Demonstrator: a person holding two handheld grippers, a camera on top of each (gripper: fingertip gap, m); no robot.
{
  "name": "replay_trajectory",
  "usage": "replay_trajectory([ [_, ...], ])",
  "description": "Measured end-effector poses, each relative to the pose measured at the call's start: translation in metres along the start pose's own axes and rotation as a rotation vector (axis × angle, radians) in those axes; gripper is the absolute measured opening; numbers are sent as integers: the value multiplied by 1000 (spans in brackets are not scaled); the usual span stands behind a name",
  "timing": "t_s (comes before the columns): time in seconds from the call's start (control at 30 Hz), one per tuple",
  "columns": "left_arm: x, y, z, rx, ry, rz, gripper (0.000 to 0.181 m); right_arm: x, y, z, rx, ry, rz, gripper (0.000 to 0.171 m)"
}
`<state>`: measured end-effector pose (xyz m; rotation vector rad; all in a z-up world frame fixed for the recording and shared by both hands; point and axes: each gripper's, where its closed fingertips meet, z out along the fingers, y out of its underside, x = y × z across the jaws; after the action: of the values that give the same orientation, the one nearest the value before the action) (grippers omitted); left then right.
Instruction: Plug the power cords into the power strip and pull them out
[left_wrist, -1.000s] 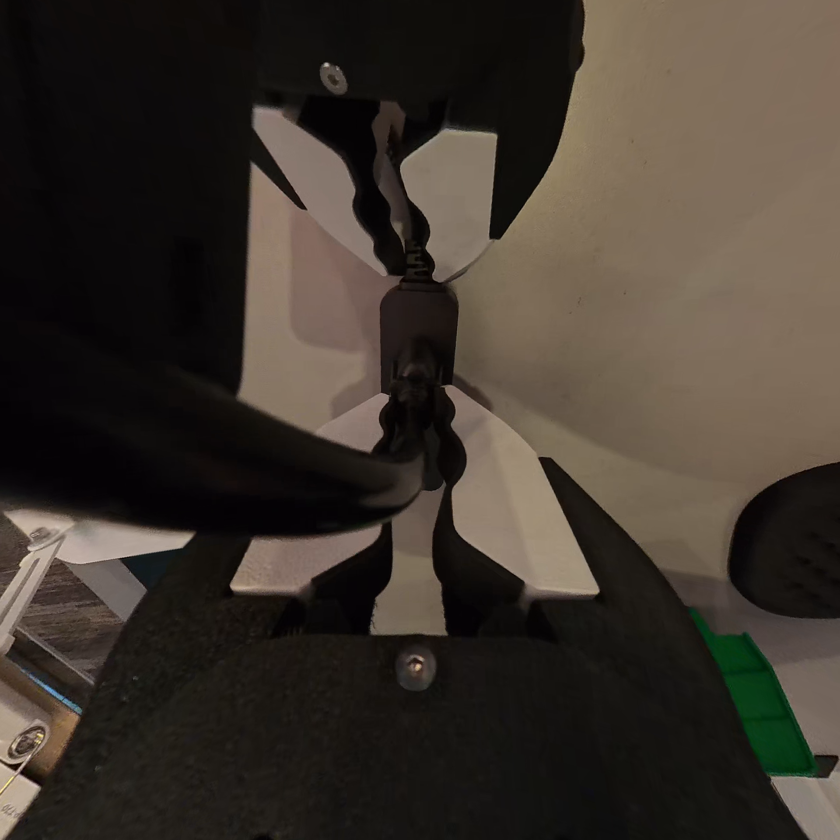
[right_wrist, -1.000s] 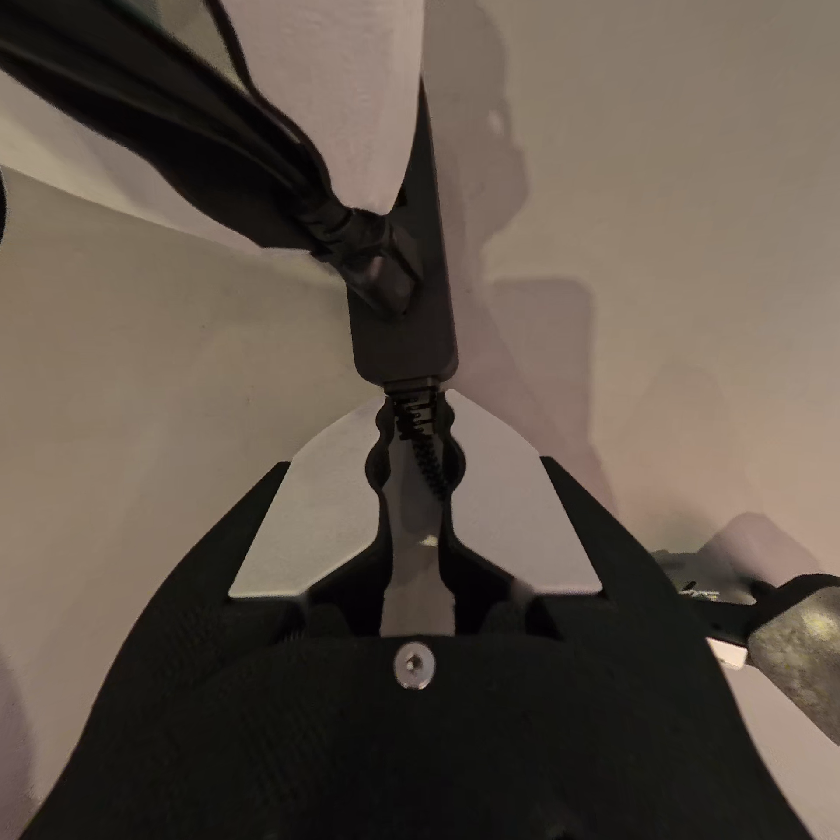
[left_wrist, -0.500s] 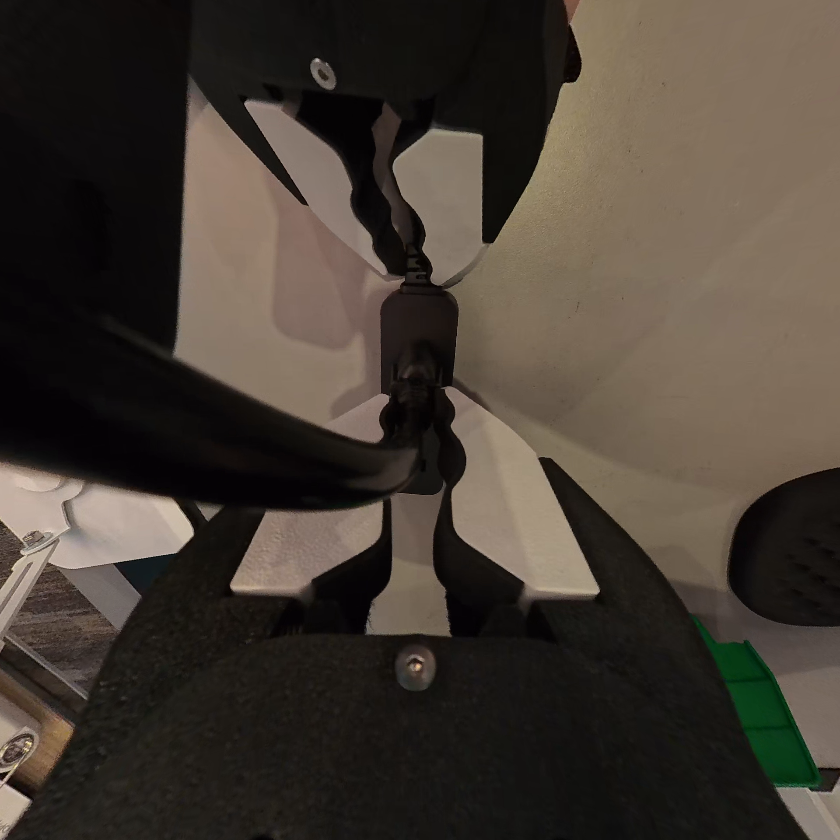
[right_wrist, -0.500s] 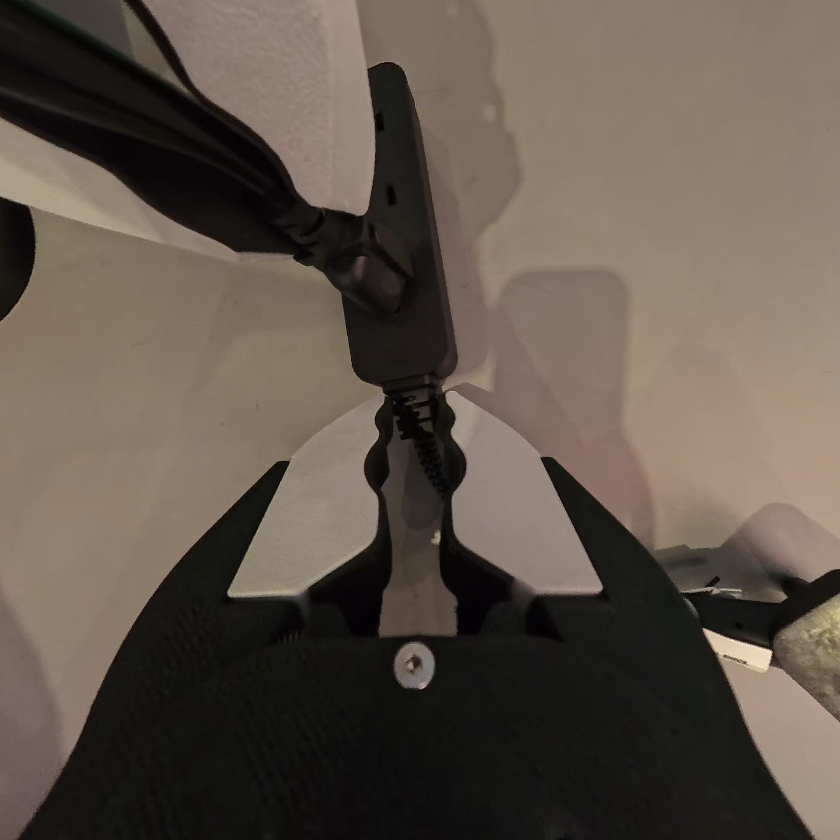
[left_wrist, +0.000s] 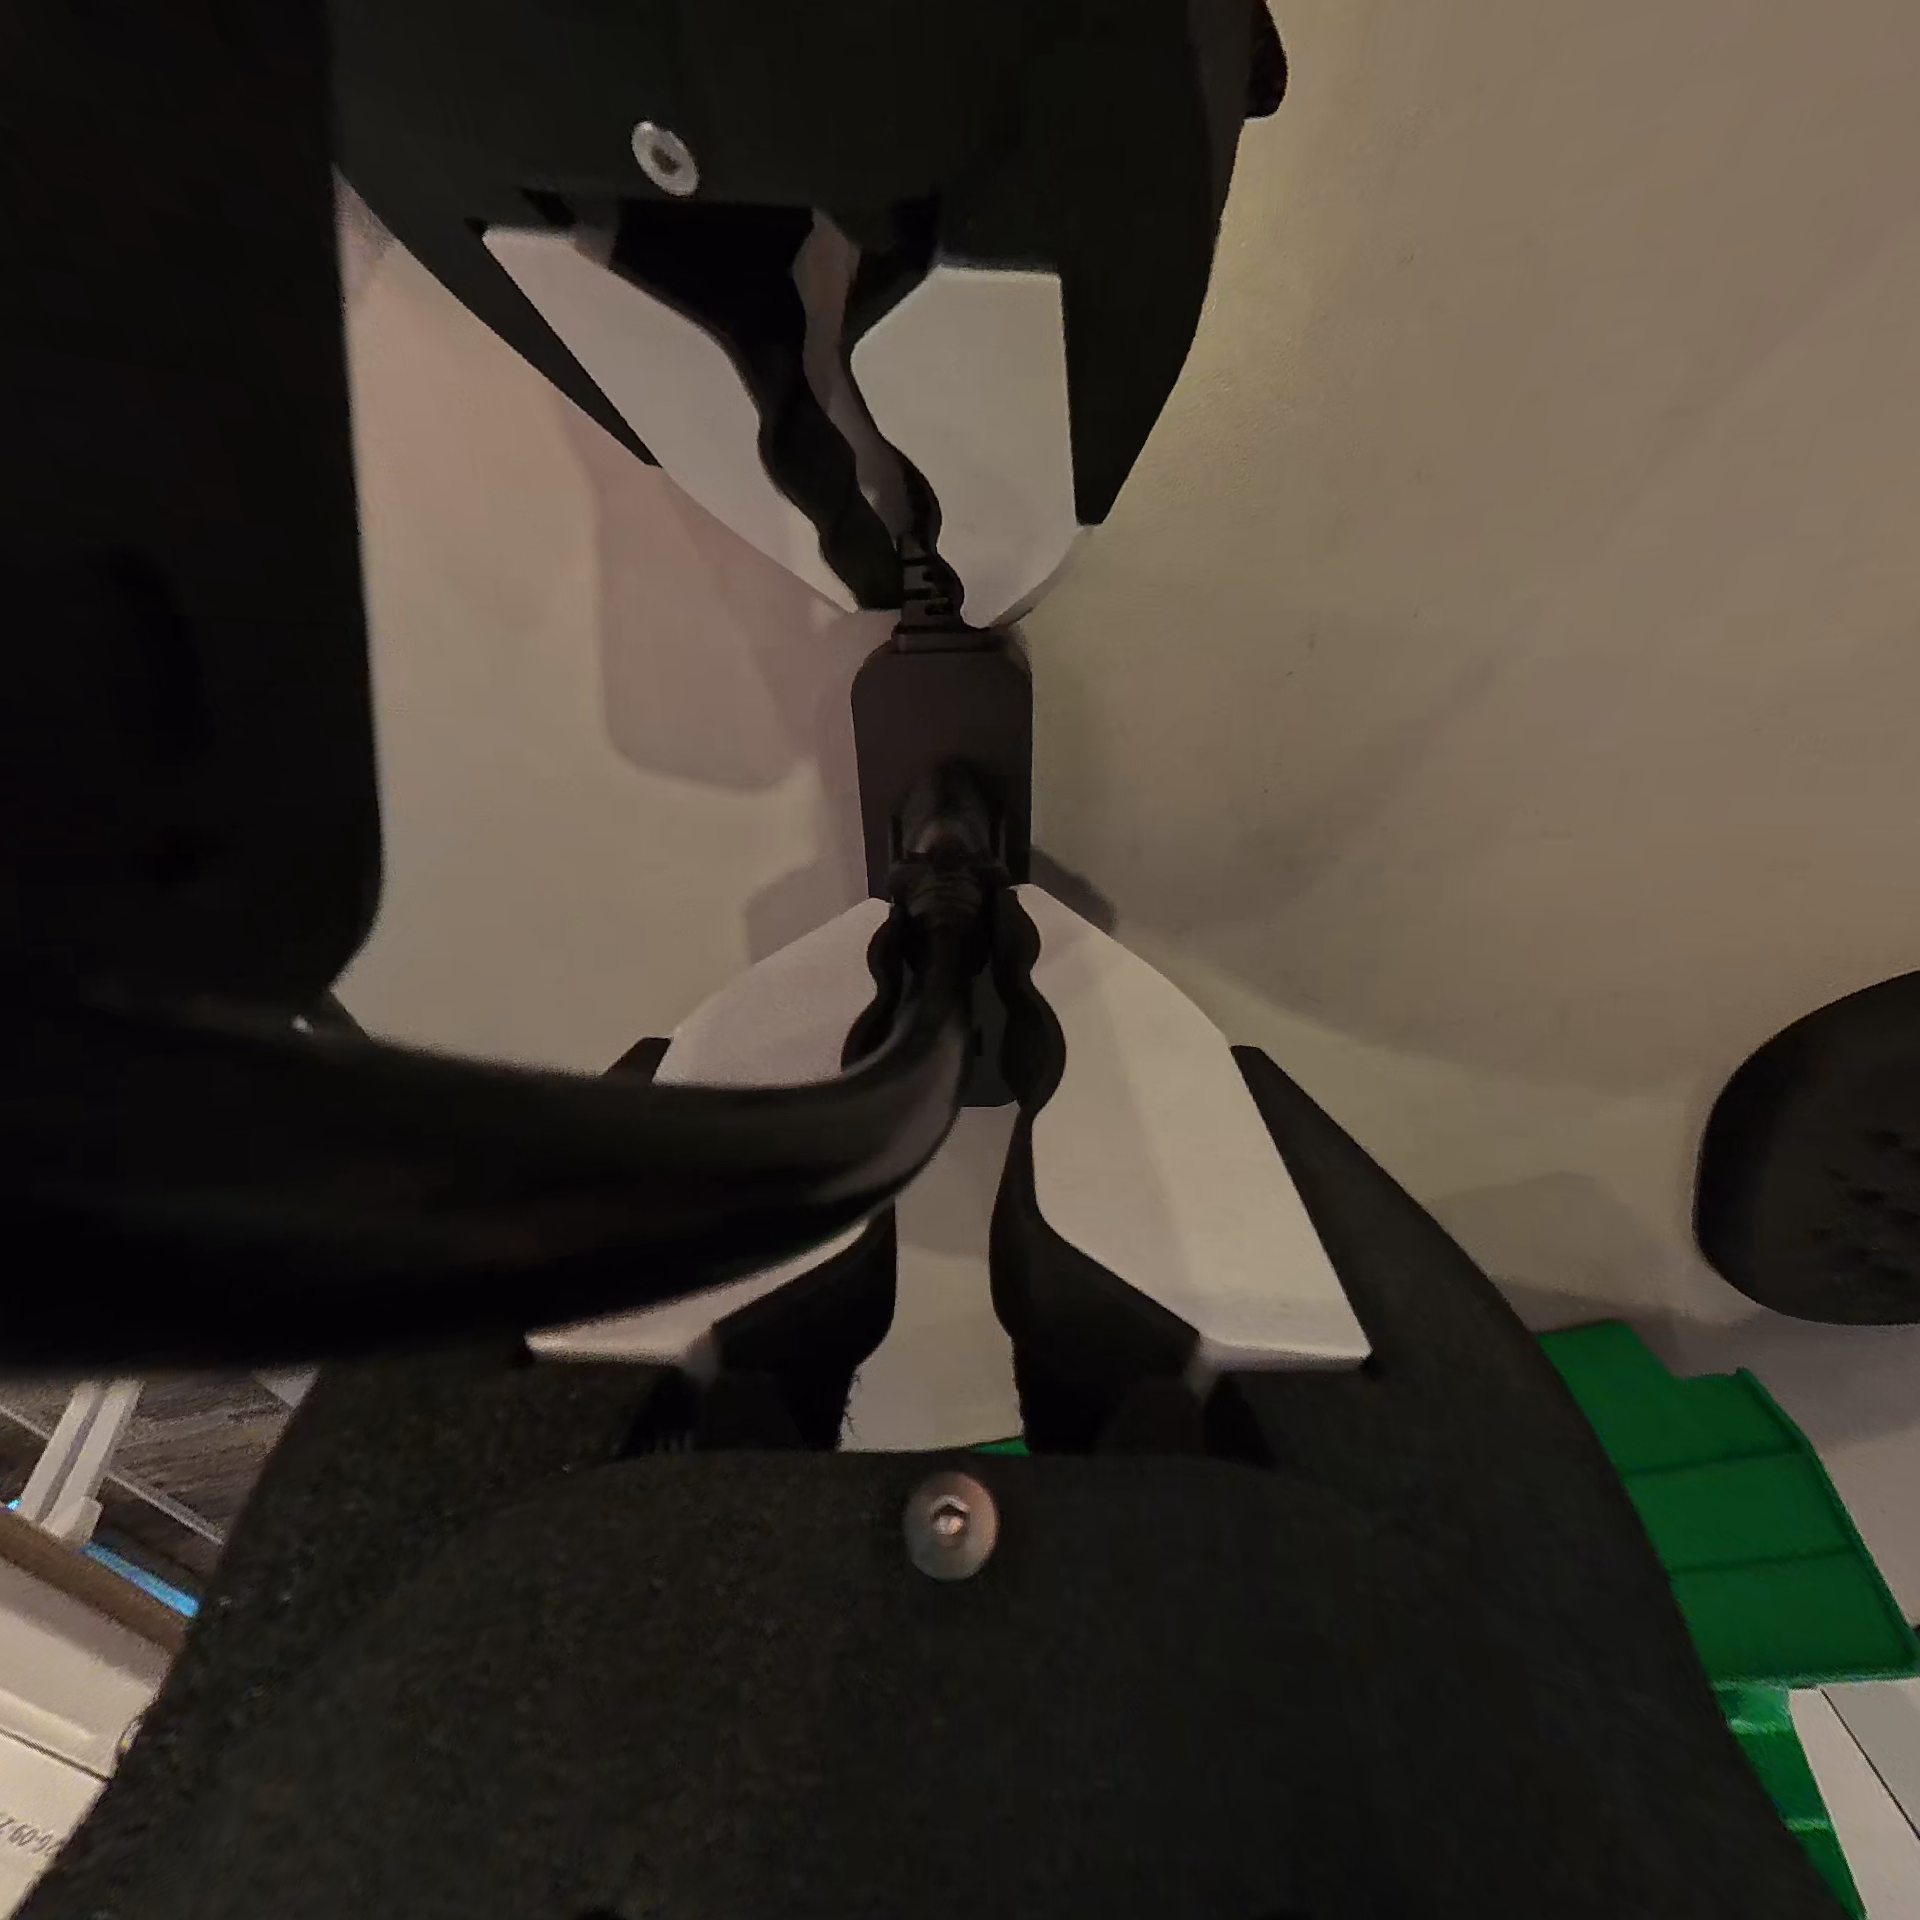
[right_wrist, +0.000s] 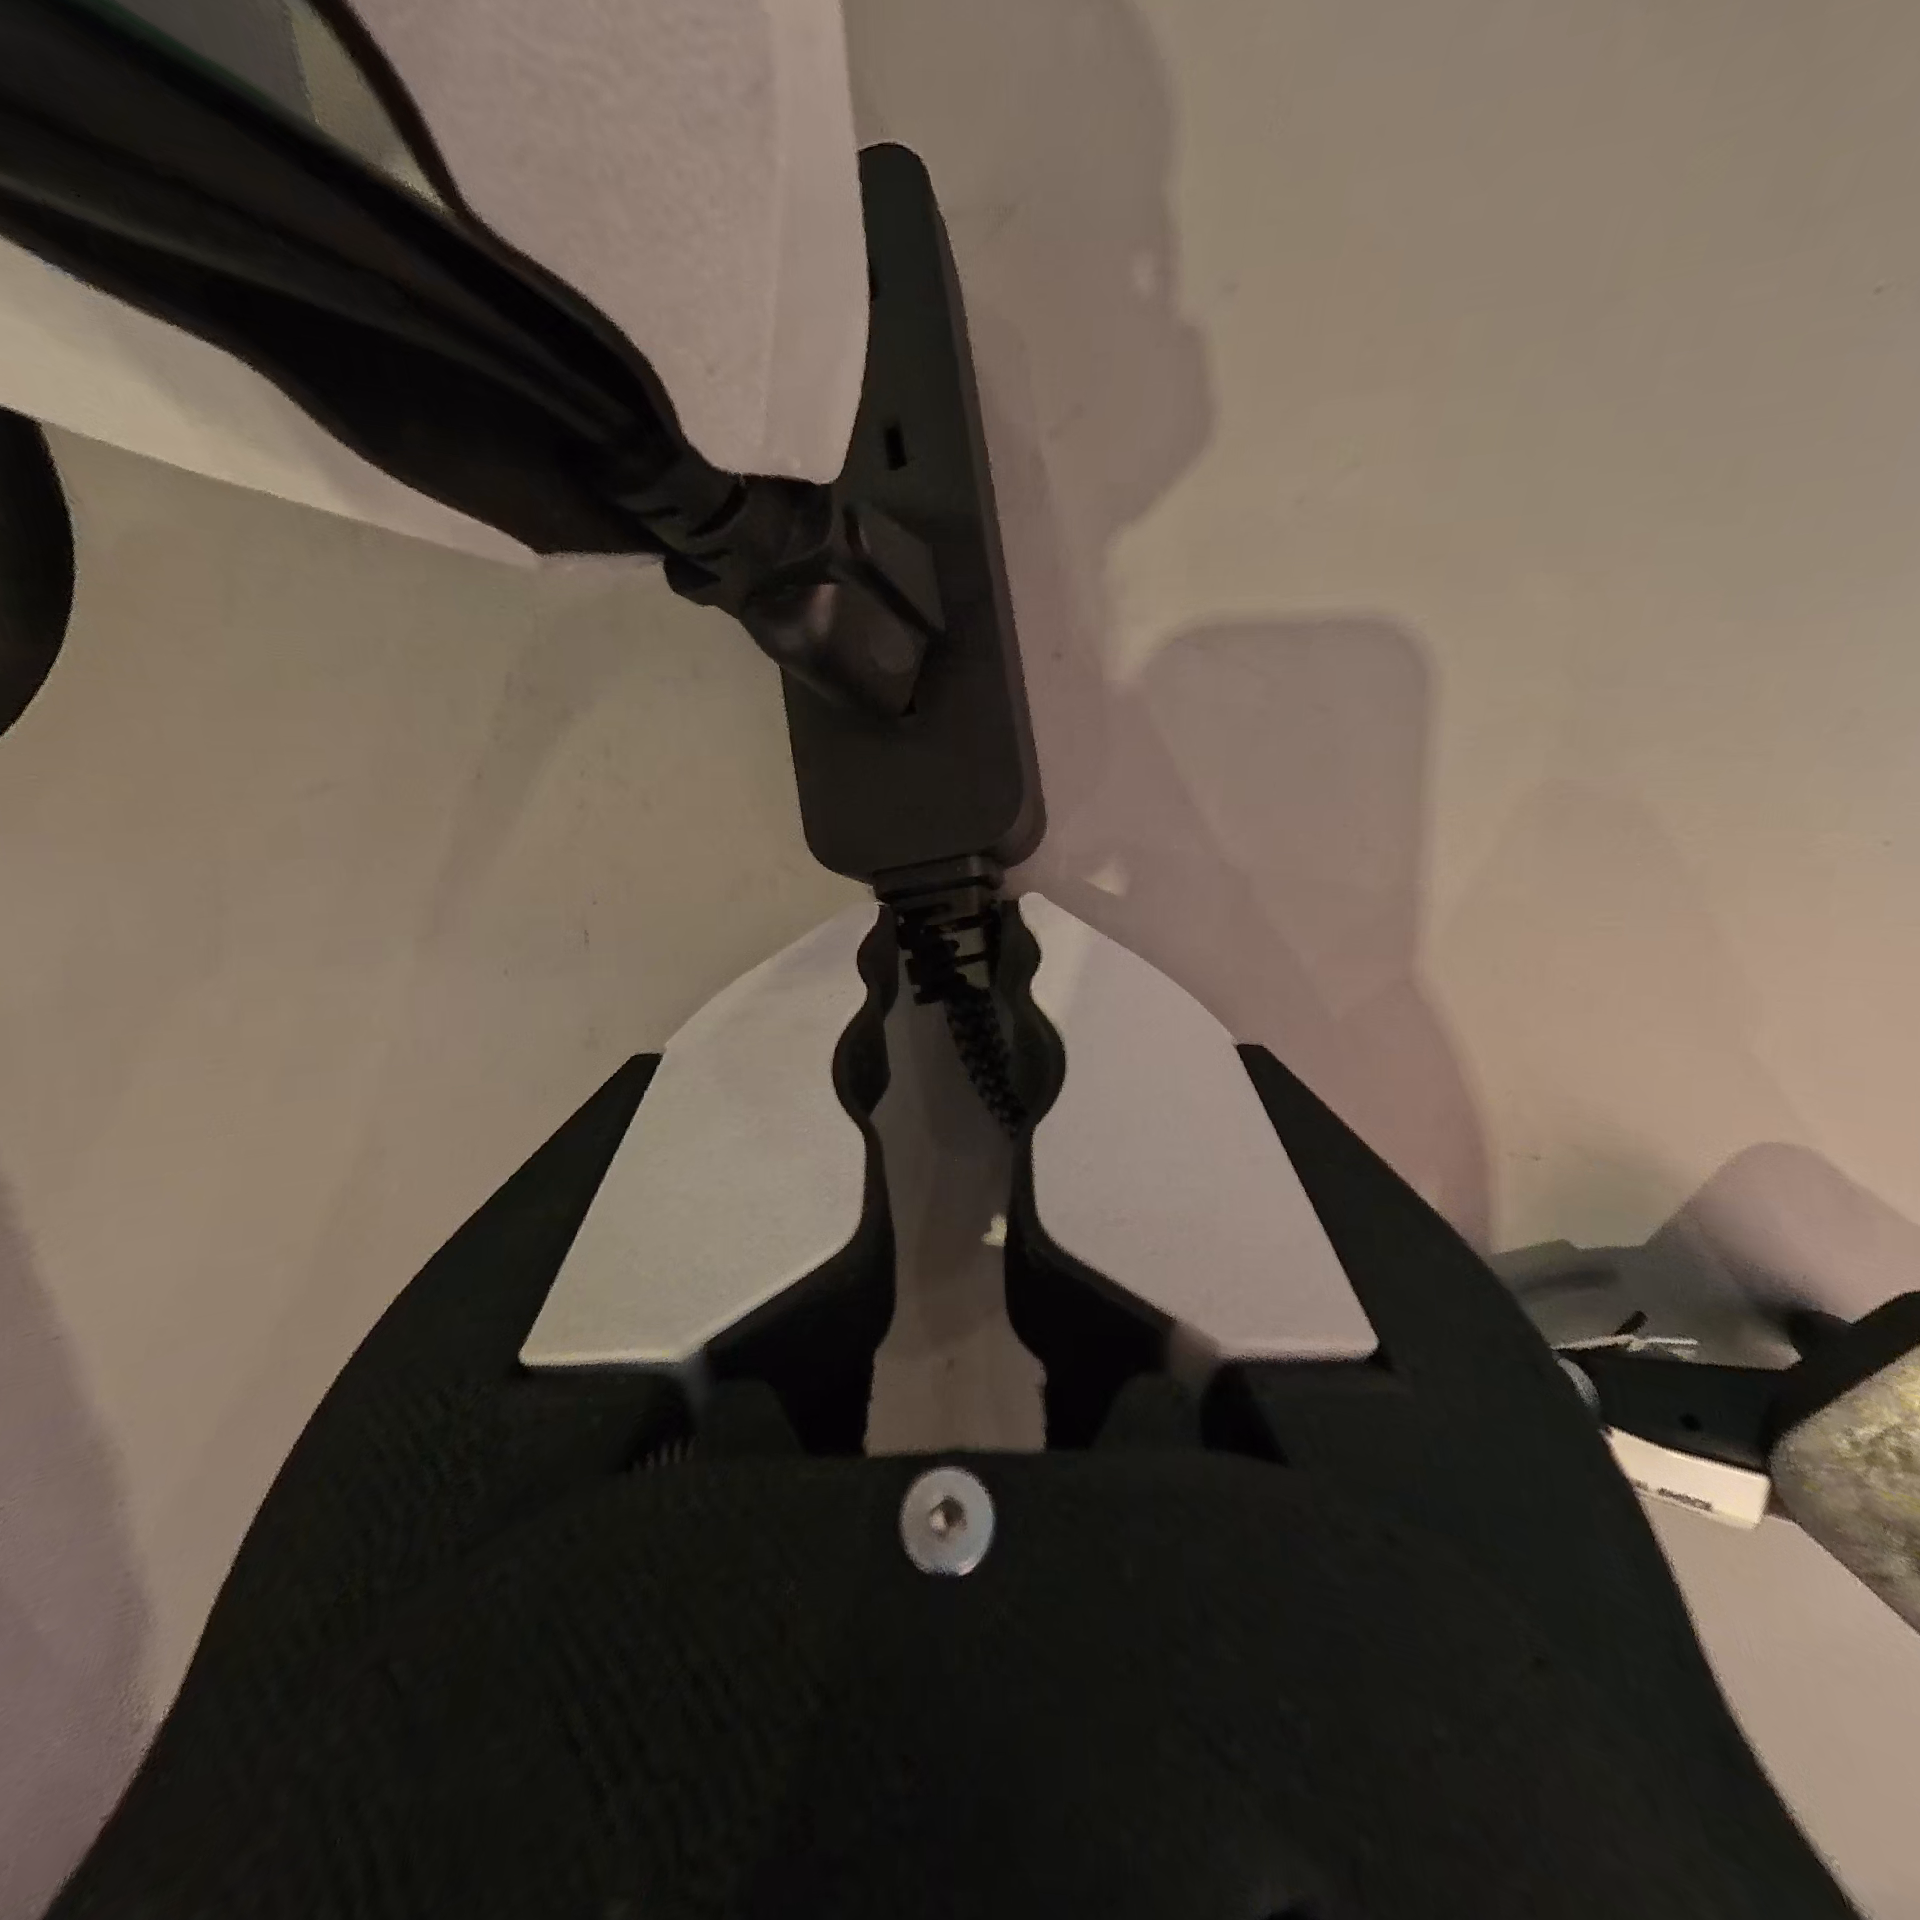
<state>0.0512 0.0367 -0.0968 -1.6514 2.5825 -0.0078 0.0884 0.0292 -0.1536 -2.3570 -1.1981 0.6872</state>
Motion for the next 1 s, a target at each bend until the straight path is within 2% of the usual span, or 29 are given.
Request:
replay_trajectory([
  [0.23,-1,0,0,67,16,-17,16,0,0,0,-4,-5,20,21],
  [0.5,-1,0,0,16,19,-1,18,0,1,0,-3,-4,28,21],
  [1.0,-1,0,0,53,1,-25,16,0,0,0,25,9,15,21],
])
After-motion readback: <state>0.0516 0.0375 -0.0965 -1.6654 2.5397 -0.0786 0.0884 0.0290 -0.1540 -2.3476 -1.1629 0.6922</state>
